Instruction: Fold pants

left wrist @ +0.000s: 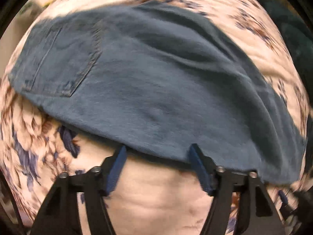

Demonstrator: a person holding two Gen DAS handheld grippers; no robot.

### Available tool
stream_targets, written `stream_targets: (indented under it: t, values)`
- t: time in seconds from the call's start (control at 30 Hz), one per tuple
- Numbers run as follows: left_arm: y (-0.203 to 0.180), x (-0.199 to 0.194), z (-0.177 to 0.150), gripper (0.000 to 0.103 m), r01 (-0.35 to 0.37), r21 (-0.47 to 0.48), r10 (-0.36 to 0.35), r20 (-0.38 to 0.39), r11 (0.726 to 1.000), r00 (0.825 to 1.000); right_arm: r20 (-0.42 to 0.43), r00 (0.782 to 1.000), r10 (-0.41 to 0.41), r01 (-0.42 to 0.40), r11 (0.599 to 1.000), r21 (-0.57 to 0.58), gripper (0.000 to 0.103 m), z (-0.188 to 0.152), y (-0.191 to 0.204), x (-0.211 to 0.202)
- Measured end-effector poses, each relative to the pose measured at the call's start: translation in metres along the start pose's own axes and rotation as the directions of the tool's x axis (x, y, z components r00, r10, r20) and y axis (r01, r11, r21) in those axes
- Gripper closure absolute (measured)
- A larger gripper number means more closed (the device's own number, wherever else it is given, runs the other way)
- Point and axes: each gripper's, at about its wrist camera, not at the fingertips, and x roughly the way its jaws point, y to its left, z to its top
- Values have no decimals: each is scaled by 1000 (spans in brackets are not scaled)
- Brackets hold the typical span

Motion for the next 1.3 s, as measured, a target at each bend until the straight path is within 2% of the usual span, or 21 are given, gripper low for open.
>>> stream_targets:
  t: [0.03,0.07,0.13,0.17,0.23,0.3,0.37,0.43,0.47,0.5,0.57,0.6,0.67,0.7,0.8,0.87,0.93,1.1,1.2,1.3]
  values:
    - [-8,-1,-2,33,3,22,-3,4,1000,1000,62,998,20,-22,999,29,32,1,-10,-12]
    - [-15,0,-3,29,5,43,-5,3,999,1000,103,994,33,-39,997,60,24,2,-20,-17]
    - [-27,3,-5,26,19,69,-18,-6,997,1000,175,981,82,-109,982,151,24,10,-39,-22]
    - [-30,5,-4,24,25,72,-24,-9,997,1000,211,969,129,-171,966,193,24,19,-53,-20]
    - [-39,8,-4,17,17,81,-17,-5,997,1000,290,931,220,-291,929,230,23,38,-65,-11]
    - [-47,9,-4,12,30,87,-29,-5,996,1000,327,907,265,-348,910,226,23,52,-59,1]
    - [-52,8,-4,4,27,93,-27,-3,995,1000,349,876,332,-396,909,131,28,62,-41,6]
    - [-57,10,2,4,31,98,-31,-2,995,1000,322,889,326,-368,926,79,43,71,-22,16]
    - [-59,9,1,4,25,105,-25,0,994,1000,308,894,326,-358,932,54,80,76,-14,23]
    - [-65,11,2,4,13,115,-13,5,993,1000,283,914,289,-312,949,38,95,83,-7,30]
    - [-70,10,2,4,7,133,-8,9,991,1000,274,929,248,-268,963,37,97,96,-3,33]
    - [-73,10,4,4,7,139,-9,12,990,1000,298,923,244,-267,963,37,97,99,-2,26]
    - [-78,9,9,4,6,151,-11,31,989,999,355,896,268,-302,952,43,97,105,-2,11]
    - [-76,6,10,4,2,155,-8,41,988,999,353,895,274,-315,947,63,97,106,-2,13]
    - [-64,1,13,4,5,141,-13,51,990,999,350,911,220,-238,971,9,97,102,14,14]
    - [-49,-1,17,4,23,117,-29,48,993,998,357,911,209,-207,977,-42,97,98,33,4]
    - [-35,-1,24,4,23,102,-28,44,994,999,374,906,198,-166,979,-115,97,80,52,-12]
    - [23,-16,48,4,19,48,-22,60,999,998,419,898,132,2,952,-305,97,25,153,-29]
    - [70,-31,64,4,28,1,-28,64,1000,998,443,892,90,101,916,-389,97,-19,210,-25]
    - [119,-51,77,4,42,-39,-38,87,998,996,447,893,46,198,853,-483,97,-75,272,9]
